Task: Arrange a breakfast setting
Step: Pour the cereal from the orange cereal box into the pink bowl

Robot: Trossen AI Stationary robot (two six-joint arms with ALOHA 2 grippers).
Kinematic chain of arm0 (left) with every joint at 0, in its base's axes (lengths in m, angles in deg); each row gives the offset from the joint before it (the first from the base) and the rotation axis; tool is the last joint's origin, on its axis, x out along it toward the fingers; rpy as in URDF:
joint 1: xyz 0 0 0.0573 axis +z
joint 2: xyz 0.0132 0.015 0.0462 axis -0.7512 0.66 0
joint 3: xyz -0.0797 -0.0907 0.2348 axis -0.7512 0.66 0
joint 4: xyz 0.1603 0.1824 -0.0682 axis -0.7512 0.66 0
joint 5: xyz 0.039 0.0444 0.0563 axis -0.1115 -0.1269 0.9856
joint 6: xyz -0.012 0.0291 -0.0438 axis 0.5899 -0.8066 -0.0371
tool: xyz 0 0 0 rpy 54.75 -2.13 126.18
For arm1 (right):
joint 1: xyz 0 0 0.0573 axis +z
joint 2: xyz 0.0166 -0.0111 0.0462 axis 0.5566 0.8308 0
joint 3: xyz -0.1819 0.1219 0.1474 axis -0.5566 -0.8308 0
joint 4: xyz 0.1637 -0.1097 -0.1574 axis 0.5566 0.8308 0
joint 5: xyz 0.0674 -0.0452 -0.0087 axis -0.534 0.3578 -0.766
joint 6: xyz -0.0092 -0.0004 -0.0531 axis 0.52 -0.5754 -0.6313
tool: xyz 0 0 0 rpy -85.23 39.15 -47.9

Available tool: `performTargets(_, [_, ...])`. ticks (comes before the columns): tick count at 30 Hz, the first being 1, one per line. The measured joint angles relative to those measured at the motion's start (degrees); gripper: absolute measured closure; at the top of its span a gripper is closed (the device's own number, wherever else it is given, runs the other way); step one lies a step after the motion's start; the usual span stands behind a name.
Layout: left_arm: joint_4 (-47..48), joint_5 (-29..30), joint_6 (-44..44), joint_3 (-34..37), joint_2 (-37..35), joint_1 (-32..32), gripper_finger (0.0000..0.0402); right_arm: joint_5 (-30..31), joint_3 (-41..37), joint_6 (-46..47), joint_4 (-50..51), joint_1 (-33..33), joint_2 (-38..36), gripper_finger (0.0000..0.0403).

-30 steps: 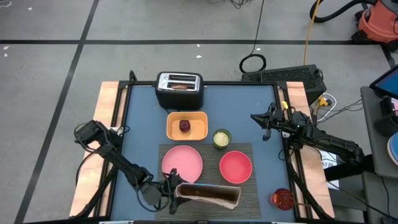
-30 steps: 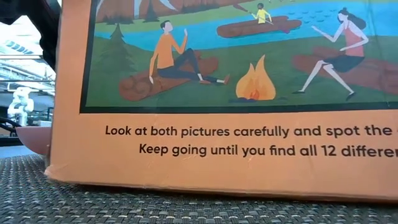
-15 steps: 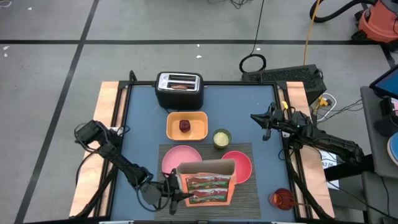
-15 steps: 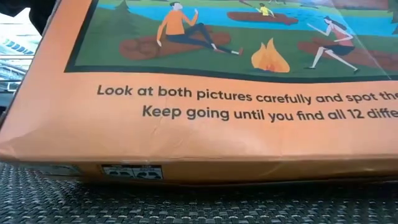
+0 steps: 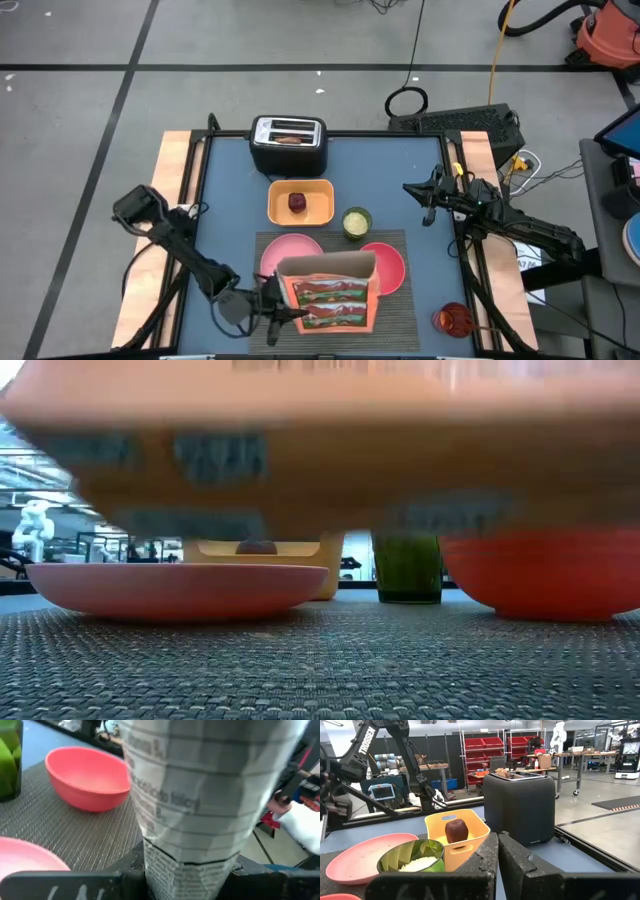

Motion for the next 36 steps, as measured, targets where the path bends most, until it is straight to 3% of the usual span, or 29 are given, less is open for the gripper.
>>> performTargets(4, [0.08,-0.11,-2.05,0.00,-2.57,-0.36,0.0288,-0.08,0.00,2.92,0.00,0.00,0.00,0.0394])
performTargets(12, [0.65,0.10,-7.75,0.00,-7.71,-0.36,0.0288,-0.08,0.00,25.05,0.00,0.00,0.00,0.0394])
performTargets(27, [10.87,0.13,-9.81,-0.02,-15.73,2.04,0.0289,-0.87,-0.01,26.21,-0.90,0.02,0.00,0.0392])
performTargets(32, [13.76,0.15,-9.77,-0.02,-16.91,2.88,0.0289,-8.54,-0.02,28.98,-3.88,0.02,0.02,0.0362])
performTargets(36, [15.03,0.11,-9.63,-0.04,-17.39,3.50,0.0289,-12.22,-0.02,32.33,-9.25,0.04,0.00,0.0304])
